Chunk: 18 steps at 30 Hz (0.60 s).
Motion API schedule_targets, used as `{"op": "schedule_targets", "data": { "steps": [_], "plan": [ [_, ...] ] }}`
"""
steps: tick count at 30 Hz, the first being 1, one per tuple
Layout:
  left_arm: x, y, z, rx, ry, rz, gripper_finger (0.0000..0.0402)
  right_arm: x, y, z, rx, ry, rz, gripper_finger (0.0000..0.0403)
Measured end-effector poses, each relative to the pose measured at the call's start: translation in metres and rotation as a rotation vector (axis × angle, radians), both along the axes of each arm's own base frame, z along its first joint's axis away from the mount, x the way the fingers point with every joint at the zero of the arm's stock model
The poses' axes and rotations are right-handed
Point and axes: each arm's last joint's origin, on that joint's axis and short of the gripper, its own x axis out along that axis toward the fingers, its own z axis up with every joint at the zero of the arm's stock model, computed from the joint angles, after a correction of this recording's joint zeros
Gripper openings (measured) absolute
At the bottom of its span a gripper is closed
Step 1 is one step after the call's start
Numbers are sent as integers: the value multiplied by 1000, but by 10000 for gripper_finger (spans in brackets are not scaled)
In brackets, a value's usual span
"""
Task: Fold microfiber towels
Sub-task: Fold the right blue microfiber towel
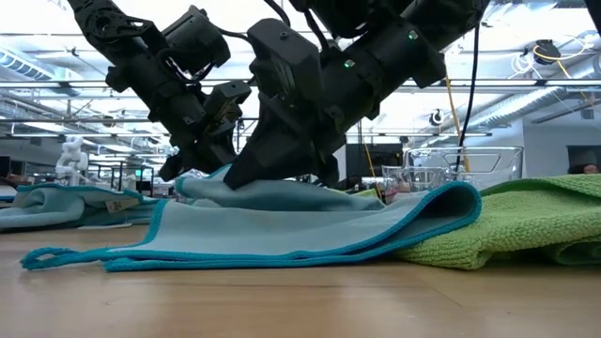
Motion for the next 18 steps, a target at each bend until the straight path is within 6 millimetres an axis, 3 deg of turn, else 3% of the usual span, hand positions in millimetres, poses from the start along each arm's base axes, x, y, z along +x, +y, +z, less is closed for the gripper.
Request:
{"op": "schedule_targets", "data": {
  "steps": [8,13,18],
  "plan": [
    [-1,-2,1,-25,0,-68,4,-3,0,13,24,-5,39,1],
    [-5,-10,12,-115,-39,-186,5,-13,-1,41,15,-16,94,1],
    [-12,-23,27,-97,-64,-250,6,-32,-9,73,-51,31,136,1]
  ]
}}
